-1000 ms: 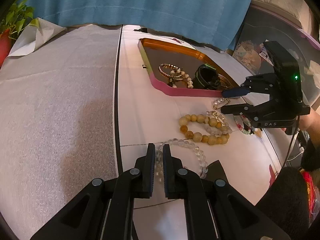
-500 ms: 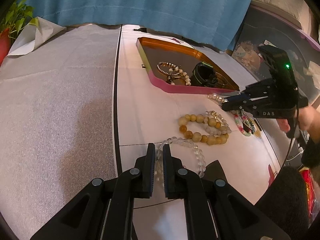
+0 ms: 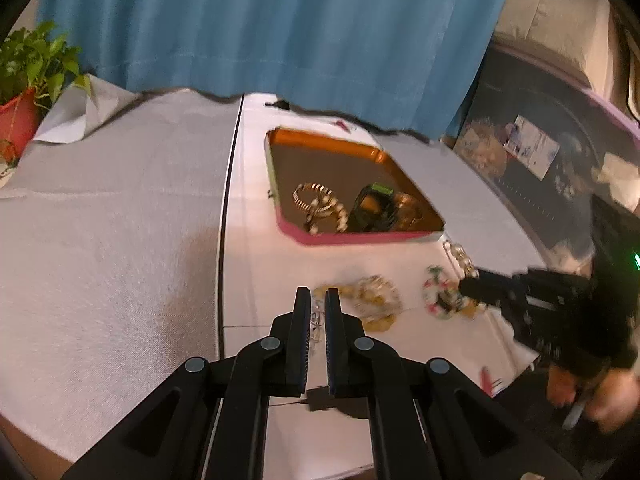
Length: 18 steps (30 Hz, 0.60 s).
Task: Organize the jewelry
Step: 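Carry the crystal bracelet with the left tool while the right tool carries the pearl pendant toward the tray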
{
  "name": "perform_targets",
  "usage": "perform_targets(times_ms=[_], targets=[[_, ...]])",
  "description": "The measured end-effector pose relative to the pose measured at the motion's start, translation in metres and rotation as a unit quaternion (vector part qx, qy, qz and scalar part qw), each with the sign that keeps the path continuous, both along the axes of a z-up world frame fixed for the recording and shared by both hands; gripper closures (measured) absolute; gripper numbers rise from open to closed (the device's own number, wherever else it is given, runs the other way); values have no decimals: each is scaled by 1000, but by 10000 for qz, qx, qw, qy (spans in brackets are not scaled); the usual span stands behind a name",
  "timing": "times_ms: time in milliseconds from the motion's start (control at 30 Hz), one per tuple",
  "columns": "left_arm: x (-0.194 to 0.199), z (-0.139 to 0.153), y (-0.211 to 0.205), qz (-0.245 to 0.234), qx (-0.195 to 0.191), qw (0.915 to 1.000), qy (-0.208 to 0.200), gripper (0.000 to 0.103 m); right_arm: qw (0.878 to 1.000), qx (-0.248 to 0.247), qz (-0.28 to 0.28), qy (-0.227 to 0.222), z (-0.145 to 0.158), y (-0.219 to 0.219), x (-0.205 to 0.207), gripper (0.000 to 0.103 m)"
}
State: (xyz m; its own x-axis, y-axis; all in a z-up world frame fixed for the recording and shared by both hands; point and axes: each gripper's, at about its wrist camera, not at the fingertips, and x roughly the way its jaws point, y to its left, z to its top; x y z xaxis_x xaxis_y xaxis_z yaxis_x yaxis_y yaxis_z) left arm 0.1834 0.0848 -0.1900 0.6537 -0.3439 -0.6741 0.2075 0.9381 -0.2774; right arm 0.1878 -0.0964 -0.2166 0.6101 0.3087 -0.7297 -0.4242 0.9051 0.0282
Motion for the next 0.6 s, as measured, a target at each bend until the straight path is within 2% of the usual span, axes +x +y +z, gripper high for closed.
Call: perform_targets(times_ms=[133, 300, 433, 600], targets=[[-13, 34, -11, 182, 12, 9996, -228, 99, 9980, -227, -455, -372, 30, 6, -30, 91], [-32, 74, -25, 150, 76, 9980, -605, 99, 9929, 95, -846, -826, 83, 2, -62, 91], [-50, 107, -35, 59, 125, 9951, -981, 99, 9902, 442, -843, -1026, 117, -3, -78, 91], [-62, 138, -44, -99, 142, 9905, -1367, 100, 9865, 670, -769, -1282, 145, -7, -93, 91]])
